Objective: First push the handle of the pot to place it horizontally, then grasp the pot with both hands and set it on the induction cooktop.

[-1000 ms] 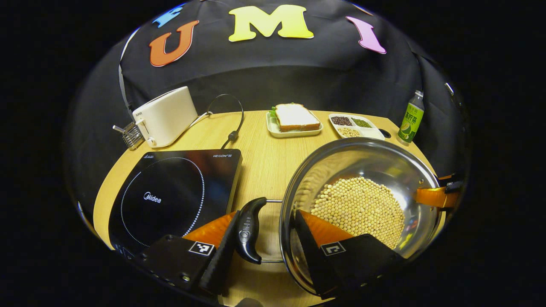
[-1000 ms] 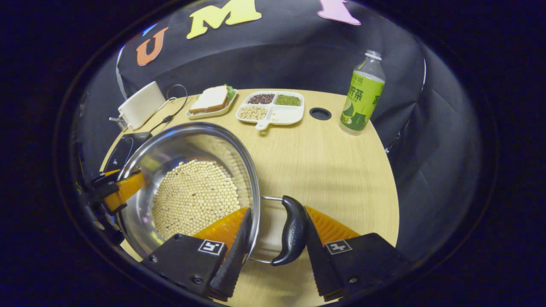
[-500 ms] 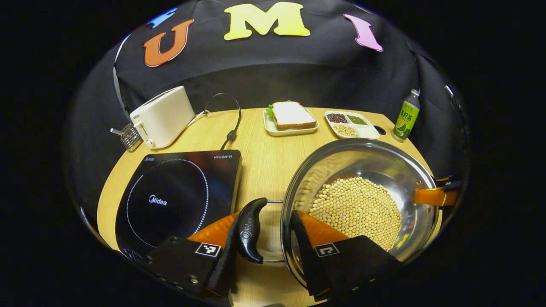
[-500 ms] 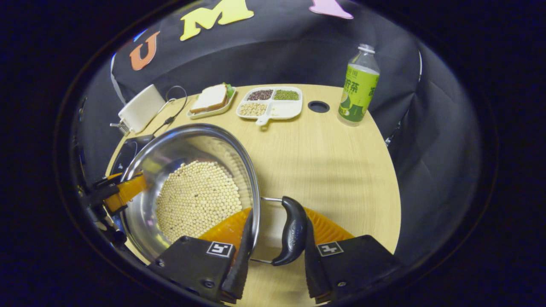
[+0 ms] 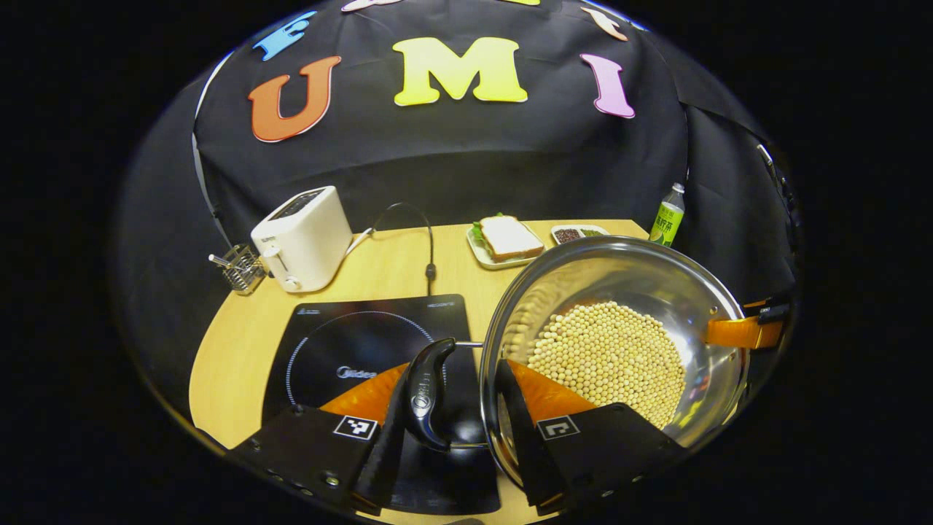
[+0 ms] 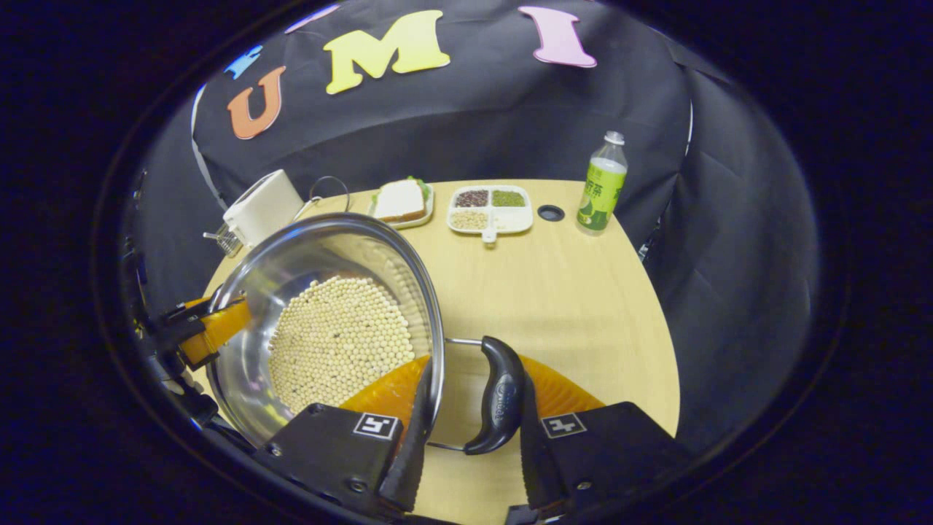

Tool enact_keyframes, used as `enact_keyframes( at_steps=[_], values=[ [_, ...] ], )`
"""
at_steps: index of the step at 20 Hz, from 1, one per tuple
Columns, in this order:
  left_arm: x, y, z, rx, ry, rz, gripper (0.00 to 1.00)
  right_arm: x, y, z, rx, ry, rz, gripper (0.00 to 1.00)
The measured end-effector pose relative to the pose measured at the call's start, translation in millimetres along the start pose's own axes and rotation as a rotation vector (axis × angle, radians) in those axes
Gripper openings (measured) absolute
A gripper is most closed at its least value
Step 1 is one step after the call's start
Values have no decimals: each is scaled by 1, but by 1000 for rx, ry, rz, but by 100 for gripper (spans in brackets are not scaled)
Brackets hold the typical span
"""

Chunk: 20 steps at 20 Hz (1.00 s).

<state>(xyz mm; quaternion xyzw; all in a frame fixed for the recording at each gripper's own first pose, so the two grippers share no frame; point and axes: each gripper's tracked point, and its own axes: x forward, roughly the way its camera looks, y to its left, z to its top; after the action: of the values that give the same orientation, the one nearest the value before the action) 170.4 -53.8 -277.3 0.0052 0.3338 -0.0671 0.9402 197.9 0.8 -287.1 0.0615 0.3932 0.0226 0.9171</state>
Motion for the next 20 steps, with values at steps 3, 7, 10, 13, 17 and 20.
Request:
enact_keyframes(
  at_steps=[3,7,10,13,17,20],
  values=[
    [-16,45,-11,-3,3,20,64,-4,47,-8,-4,7,20,55],
    [-28,100,-25,-21,14,50,64,2,105,-15,-32,24,45,55],
    [-24,137,-33,-38,27,65,65,12,142,-16,-47,38,56,55],
    [-12,165,-37,-44,40,76,65,29,170,-13,-55,60,61,55],
    [8,194,-40,-51,55,86,65,52,197,-5,-64,85,61,55],
    [21,207,-37,-42,56,89,64,66,210,0,-58,95,62,55]
  ],
)
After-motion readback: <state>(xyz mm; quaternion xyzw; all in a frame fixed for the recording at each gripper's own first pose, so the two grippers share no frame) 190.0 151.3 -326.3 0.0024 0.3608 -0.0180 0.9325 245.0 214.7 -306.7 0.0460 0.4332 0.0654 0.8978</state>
